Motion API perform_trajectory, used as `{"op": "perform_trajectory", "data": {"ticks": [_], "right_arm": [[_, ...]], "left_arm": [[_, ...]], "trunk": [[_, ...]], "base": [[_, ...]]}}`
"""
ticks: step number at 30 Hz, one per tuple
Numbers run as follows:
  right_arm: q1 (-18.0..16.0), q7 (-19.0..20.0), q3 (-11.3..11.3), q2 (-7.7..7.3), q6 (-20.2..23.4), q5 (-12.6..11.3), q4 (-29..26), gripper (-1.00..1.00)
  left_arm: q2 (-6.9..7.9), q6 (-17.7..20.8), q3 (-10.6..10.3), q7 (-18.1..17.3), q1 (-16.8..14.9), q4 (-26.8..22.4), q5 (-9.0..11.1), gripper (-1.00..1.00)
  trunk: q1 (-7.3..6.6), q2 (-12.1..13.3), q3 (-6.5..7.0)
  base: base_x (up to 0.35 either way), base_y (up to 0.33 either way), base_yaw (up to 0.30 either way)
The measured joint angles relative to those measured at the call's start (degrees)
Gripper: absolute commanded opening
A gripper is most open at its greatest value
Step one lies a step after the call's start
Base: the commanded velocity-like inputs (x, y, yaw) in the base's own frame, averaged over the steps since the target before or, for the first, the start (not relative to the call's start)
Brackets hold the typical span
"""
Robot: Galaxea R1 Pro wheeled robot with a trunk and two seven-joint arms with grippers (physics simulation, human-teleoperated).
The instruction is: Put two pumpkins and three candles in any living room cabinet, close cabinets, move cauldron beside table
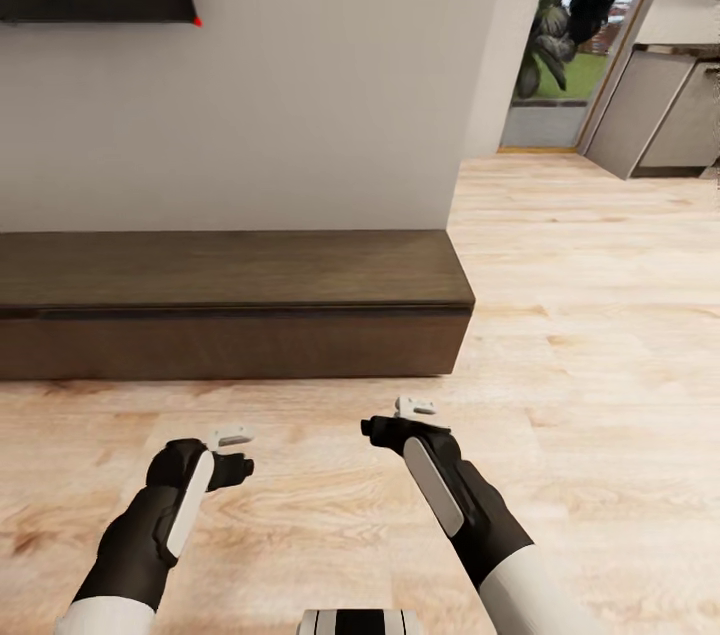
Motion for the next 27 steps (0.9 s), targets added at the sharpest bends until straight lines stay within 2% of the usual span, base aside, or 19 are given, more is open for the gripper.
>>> {"op": "perform_trajectory", "data": {"ticks": [3,6,7,8,9,11,12,13,16,27], "right_arm": [[0.0,-0.3,-0.4,-0.16,4.2,0.0,-0.4,1.00],[0.1,-0.6,-1.4,-0.65,8.3,0.0,-0.6,1.00],[1.8,-0.6,-3.1,-0.83,9.2,0.0,-0.7,1.00],[2.6,-0.6,-3.9,-0.85,9.3,0.0,-0.7,1.00],[6.7,-0.8,-5.6,-0.85,9.4,0.5,-1.0,1.00],[8.6,-0.8,-5.9,-0.90,9.7,0.3,-2.7,1.00],[15.7,-0.7,-6.1,-0.94,5.5,0.2,-10.4,1.00],[17.8,-0.8,-6.1,-0.96,4.6,0.3,-10.0,1.00],[20.0,-0.8,-6.1,-0.96,3.0,0.5,-9.7,1.00],[20.6,-0.7,-6.4,-1.01,-0.1,0.7,-6.1,1.00]], "left_arm": [[0.58,-0.2,1.3,-0.1,-1.9,5.5,-0.1,1.00],[1.14,-0.3,2.9,-0.1,-2.6,7.8,-0.1,1.00],[2.64,-0.4,3.0,-0.2,-2.6,8.5,-0.3,1.00],[3.21,-0.6,3.0,-0.2,-2.6,9.0,-0.1,1.00],[4.51,-3.7,3.1,-0.3,-2.4,15.5,-0.3,1.00],[4.68,-6.5,3.0,-0.3,-2.3,18.5,0.0,1.00],[4.57,-10.9,2.5,-0.3,-2.3,23.9,-0.2,1.00],[4.55,-11.1,2.4,-0.3,-2.3,24.4,-0.2,1.00],[4.45,-11.2,2.4,-0.2,-2.3,24.5,-0.2,1.00],[4.04,-11.2,2.3,-0.1,-2.3,24.5,-0.4,1.00]], "trunk": [[-0.08,0.0,0.66],[-0.16,0.1,1.33],[-0.18,0.1,1.55],[-0.21,0.1,1.77],[-0.23,0.1,1.97],[-0.28,0.1,2.44],[-0.31,0.2,2.64],[-0.50,0.5,2.80],[-1.15,1.7,3.28],[-3.57,6.1,4.46]], "base": [[0.000,0.000,0.000],[0.000,0.000,0.000],[0.000,0.000,0.000],[0.000,0.000,0.000],[0.000,0.000,0.000],[0.000,0.000,0.000],[0.000,0.000,0.000],[0.000,0.000,0.000],[0.000,0.000,0.000],[0.000,0.000,0.000]]}}
